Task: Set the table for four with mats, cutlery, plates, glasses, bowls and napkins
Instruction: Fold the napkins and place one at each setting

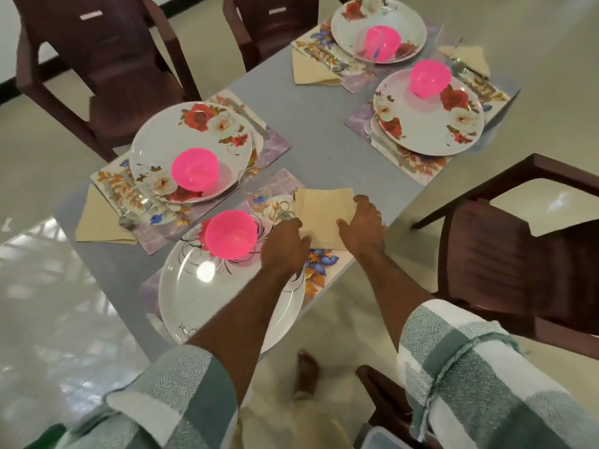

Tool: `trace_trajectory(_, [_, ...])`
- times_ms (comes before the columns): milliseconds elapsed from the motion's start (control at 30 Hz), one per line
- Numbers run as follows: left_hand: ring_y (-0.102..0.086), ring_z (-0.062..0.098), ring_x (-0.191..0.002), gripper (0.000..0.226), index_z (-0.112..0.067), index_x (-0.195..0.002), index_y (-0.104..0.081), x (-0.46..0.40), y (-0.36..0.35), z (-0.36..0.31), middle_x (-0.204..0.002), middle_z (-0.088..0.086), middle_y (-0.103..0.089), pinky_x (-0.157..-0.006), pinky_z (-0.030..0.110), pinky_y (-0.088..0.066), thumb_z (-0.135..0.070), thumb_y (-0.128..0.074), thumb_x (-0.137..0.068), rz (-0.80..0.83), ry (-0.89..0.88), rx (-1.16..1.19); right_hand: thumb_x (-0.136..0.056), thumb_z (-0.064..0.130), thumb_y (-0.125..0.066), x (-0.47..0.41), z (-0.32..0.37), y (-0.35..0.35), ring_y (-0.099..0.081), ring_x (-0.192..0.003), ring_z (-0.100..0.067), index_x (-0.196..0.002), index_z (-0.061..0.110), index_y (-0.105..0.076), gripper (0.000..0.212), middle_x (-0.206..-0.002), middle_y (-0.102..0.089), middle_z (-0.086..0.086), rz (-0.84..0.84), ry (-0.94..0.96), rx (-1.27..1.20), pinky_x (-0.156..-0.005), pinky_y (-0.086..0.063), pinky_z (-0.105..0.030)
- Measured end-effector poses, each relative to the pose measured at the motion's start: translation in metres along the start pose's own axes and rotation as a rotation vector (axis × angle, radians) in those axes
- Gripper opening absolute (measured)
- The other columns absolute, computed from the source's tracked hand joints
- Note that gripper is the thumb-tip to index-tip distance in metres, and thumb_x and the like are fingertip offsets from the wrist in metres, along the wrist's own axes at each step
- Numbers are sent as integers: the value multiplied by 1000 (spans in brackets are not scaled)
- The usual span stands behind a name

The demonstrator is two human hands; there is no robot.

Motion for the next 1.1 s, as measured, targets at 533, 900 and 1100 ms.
trace_trajectory(533, [-58, 34, -117, 42, -4, -121, -55, -51, -21, -31, -123, 16, -62, -87, 38, -47, -21, -73, -86, -145, 291, 145, -84, 53, -70, 4, -13, -7, -49, -122, -23, -132, 28, -46, 59, -136, -50, 1, 190, 263, 77, -98, -37, -46])
trace_trajectory(900, [-68, 31, -99, 44, -1, -110, -64, -78, -5, -36, -109, 13, -69, -83, 41, -60, -24, -79, -75, -101, 518, 451, -80, 54, -70, 9, -8, -1, -49, -122, -22, -137, 31, -45, 66, -136, -54, 7, 167, 421, 204, -93, -34, -46])
trace_trajectory(1100, [-65, 22, -57, 43, -4, -92, -71, -85, -1, -40, -83, 11, -76, -52, 27, -48, -44, -56, -93, -106, 435, 621, -97, 28, -53, -10, -17, 6, -63, -97, -33, -110, 21, -55, 15, -101, -69, -5, -14, 66, -221, -92, -49, -50])
Point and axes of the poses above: each hand's wrist, its own x-axis away from the middle knuckle, its own y-axis out of the back of the hand, z = x × y, the point moved 1 cm from there along -x, towards the middle knuckle
